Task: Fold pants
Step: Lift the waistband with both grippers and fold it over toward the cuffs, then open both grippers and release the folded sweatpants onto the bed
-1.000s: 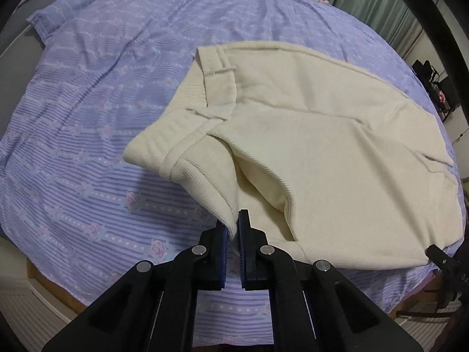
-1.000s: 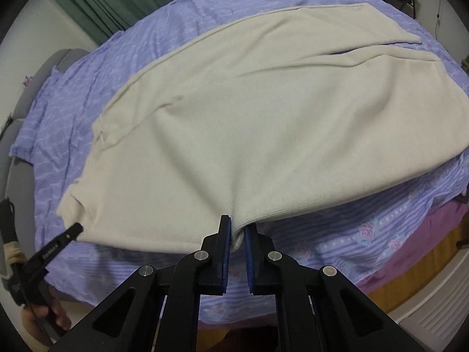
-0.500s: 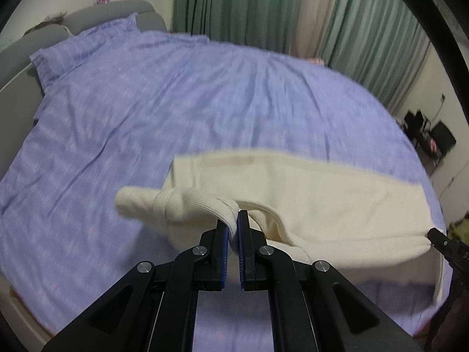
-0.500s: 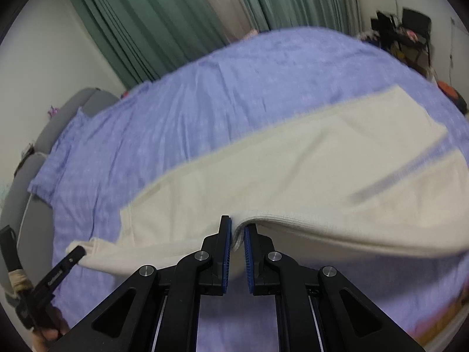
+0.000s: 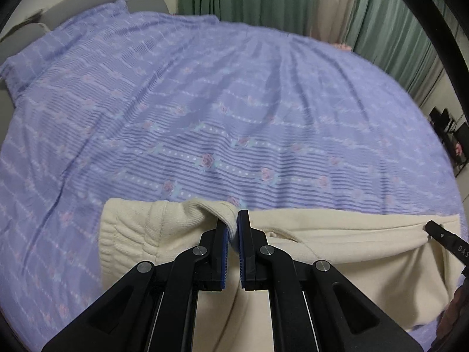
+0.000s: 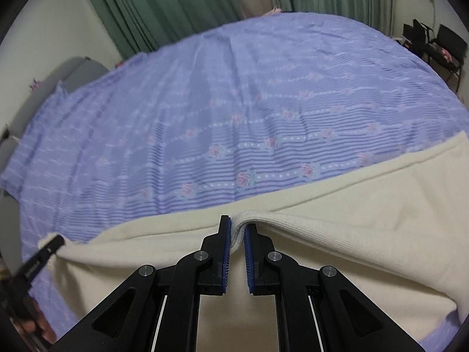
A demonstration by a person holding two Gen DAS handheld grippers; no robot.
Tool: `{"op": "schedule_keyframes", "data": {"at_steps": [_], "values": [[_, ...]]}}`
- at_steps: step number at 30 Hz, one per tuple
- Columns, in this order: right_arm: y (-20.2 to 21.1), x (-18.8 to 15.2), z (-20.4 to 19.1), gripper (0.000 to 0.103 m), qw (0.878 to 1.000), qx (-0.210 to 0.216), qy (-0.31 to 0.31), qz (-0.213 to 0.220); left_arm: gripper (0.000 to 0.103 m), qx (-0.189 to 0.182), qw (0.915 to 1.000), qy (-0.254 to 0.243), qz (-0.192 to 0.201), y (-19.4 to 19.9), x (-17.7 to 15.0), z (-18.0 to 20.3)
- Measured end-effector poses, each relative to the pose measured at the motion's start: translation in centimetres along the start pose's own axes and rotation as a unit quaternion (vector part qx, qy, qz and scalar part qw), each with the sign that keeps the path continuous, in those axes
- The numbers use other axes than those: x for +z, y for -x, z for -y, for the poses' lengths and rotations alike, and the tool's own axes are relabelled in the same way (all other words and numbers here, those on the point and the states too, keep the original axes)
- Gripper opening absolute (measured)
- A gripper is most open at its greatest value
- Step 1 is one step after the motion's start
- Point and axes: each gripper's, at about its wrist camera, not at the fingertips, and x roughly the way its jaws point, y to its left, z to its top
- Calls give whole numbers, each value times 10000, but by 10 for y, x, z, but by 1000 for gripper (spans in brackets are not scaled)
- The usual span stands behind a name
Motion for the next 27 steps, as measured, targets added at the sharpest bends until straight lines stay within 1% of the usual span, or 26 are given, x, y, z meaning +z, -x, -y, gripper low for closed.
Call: {"op": "schedule_keyframes", "data": {"at_steps": [2, 4, 5, 6, 7, 8, 9, 10, 11, 12, 13, 14, 15, 16, 18, 20, 21, 22, 23, 25, 26, 27], "values": [[-15, 3, 0, 10, 9999, -74, 89, -108, 9, 64, 9999, -83, -62, -15, 1, 5], [-33, 7, 1, 12, 9991, -154, 130, -363, 15, 247, 9992, -148, -287, -32, -1, 8], [-37, 7, 2, 16, 9987, -164, 142, -452, 16, 316, 9985, -193, -391, -37, -1, 10], [-40, 7, 3, 24, 9984, -158, 144, -516, 24, 370, 9981, -230, -431, -39, -2, 12], [-39, 7, 2, 30, 9982, -117, 155, -571, 48, 533, 9974, -274, -406, -37, -2, 13], [-33, 7, 1, 50, 9984, 29, 158, -540, 63, 628, 9974, -282, -234, -27, -2, 14], [-25, 6, -2, 72, 9988, 132, 169, -437, 84, 636, 9976, -275, -48, -18, -3, 14], [-20, 6, -4, 78, 9991, 160, 196, -340, 89, 691, 9969, -283, 251, -2, -3, 14], [-3, 4, -11, 80, 9995, 111, 299, -80, 89, 720, 9961, -309, 402, 10, -3, 14], [9, 2, -16, 80, 9991, 95, 410, 39, 89, 690, 9956, -412, 490, 25, -4, 16], [17, 1, -20, 80, 9988, 128, 469, 76, 89, 625, 9955, -513, 485, 35, -6, 19], [35, -5, -25, 80, 9982, 236, 526, 149, 89, 535, 9954, -618, 505, 46, -9, 21], [51, -12, -27, 80, 9979, 248, 551, 235, 89, 442, 9945, -770, 552, 58, -14, 25], [63, -16, -28, 80, 9977, 231, 571, 291, 89, 384, 9924, -1002, 608, 77, -23, 32], [102, -34, -28, 80, 9966, 245, 673, 409, 89, 234, 9893, -1291, 642, 100, -32, 41], [132, -46, -25, 80, 9961, 202, 721, 476, 89, -29, 9857, -1542, 675, 134, -48, 55], [156, -57, -21, 80, 9957, 138, 747, 537, 89, -164, 9840, -1634, 691, 150, -54, 60], [167, -59, -17, 80, 9956, 94, 746, 556, 89, -272, 9822, -1713, 722, 163, -59, 65], [192, -69, -11, 80, 9955, 45, 709, 628, 90, -367, 9800, -1794, 773, 181, -65, 71], [226, -80, 2, 80, 9960, -23, 581, 673, 95, -567, 9773, -1858, 842, 208, -71, 81], [241, -84, 9, 80, 9962, -42, 532, 689, 96, -724, 9753, -1893, 881, 224, -76, 89], [257, -89, 16, 80, 9961, -69, 492, 723, 98, -801, 9739, -1925, 899, 232, -78, 93]]}}
